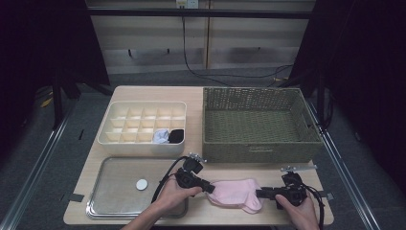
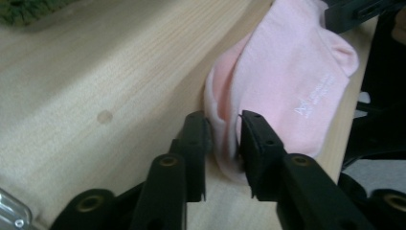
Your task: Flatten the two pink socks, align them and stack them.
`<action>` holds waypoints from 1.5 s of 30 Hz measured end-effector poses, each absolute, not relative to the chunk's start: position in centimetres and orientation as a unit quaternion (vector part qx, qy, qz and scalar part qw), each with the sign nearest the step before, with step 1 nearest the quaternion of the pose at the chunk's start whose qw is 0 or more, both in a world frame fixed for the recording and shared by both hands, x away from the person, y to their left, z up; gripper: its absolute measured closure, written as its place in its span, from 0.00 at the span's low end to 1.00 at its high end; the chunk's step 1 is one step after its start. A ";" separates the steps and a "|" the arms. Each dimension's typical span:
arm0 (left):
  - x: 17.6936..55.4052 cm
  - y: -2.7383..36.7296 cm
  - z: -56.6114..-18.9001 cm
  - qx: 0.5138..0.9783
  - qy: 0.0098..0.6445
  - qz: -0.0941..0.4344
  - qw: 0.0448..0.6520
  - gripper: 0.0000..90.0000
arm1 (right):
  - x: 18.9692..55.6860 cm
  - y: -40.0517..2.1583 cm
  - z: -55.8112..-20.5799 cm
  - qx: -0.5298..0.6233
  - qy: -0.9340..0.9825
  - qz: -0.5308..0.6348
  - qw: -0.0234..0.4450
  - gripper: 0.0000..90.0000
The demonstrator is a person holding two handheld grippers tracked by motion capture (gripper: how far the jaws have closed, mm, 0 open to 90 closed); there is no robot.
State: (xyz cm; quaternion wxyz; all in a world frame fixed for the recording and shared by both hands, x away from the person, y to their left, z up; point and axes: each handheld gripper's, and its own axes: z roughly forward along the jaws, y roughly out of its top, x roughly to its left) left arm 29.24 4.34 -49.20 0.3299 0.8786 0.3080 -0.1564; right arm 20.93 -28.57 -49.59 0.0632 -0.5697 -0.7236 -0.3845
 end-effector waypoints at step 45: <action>29.3 4.3 -48.5 0.869 0.311 -0.191 0.334 0.93 | 20.2 -29.9 -47.1 -0.569 -0.691 -0.433 0.105 0.96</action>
